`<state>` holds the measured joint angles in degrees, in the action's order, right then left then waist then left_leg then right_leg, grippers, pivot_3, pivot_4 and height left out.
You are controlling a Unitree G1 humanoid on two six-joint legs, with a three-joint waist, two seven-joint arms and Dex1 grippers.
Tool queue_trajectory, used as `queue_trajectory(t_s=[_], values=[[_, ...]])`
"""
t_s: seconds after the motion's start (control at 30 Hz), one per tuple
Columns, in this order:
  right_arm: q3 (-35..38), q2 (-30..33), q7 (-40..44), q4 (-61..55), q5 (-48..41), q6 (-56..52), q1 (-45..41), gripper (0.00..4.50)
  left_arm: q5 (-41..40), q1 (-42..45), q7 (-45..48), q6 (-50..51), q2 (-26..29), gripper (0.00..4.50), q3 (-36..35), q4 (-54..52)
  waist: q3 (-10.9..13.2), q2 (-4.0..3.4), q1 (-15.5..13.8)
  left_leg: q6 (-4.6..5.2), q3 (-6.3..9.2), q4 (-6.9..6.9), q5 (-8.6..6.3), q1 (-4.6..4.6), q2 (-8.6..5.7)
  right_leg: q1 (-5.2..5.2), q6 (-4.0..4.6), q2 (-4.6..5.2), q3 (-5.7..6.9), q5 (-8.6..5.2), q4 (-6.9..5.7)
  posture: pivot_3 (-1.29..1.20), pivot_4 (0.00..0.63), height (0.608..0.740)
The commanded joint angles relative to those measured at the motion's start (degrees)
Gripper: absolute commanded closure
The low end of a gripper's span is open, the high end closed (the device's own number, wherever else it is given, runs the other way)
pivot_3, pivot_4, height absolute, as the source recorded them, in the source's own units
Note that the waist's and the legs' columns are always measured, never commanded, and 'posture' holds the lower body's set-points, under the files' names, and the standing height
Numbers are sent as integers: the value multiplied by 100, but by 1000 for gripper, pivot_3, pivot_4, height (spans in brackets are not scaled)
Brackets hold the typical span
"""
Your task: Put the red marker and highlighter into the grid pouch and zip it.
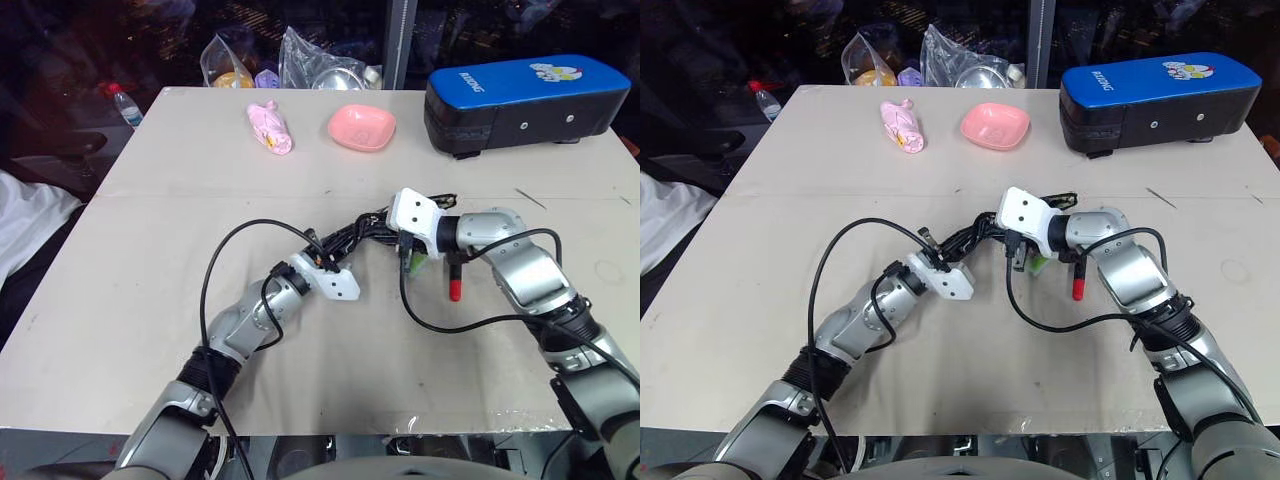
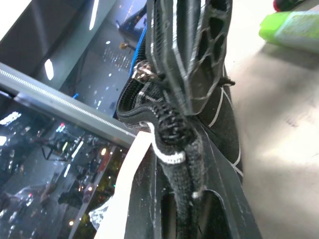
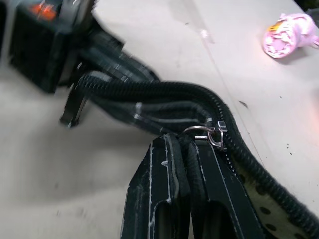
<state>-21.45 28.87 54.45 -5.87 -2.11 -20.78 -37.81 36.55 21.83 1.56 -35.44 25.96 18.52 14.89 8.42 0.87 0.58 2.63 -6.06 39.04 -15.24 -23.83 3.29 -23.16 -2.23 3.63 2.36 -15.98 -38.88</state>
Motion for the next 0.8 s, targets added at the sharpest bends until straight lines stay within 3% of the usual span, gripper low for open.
queue_trajectory(t_s=[0.03, 0.2, 0.33, 0.5, 0.7, 0.8], values=[[-196, -13, 168, -316, 146, 428, -86, 4470, 50, 192, -56, -184, -39, 4500, 69, -67, 0, 0, 0, 0, 0, 0, 0, 0, 0, 0, 0, 0, 0, 0, 0, 0, 150, 740], [-63, -121, -162, -129, 444, 566, -90, 4470, 4, 200, -92, -137, -120, 4500, 39, -11, 0, 0, -1, -1, -1, 0, 0, 0, 0, 0, 0, 0, 0, 0, 0, 0, 150, 740], [301, -49, -124, -283, 159, 265, -14, 3353, -55, 160, -111, -36, -166, 4500, -27, -12, 0, 0, -9, -1, -1, 0, 1, 0, 0, 0, 0, 0, 1, 0, 0, 0, 150, 740], [919, 330, 150, -789, -533, -321, 250, 920, -134, 130, -136, 50, -146, 4500, -155, -11, 0, 0, -47, -1, -1, 1, 0, -1, -1, 0, 0, 1, 0, 0, 0, 0, 150, 740], [1565, 715, 182, -1082, -1241, -1232, 305, 920, -185, 138, -117, 73, -121, 4500, -170, -40, 0, 1, -40, 2, 1, 1, -1, 0, 0, 1, 0, 2, 0, 0, -2, 0, 150, 740], [1752, 589, -247, -798, -1233, -1508, 195, 1599, -201, 157, -107, 72, -138, 4500, -163, -34, 1, 1, -33, 2, 2, 0, -1, 0, 1, 1, 1, 2, 0, 0, -2, 0, 150, 740]])
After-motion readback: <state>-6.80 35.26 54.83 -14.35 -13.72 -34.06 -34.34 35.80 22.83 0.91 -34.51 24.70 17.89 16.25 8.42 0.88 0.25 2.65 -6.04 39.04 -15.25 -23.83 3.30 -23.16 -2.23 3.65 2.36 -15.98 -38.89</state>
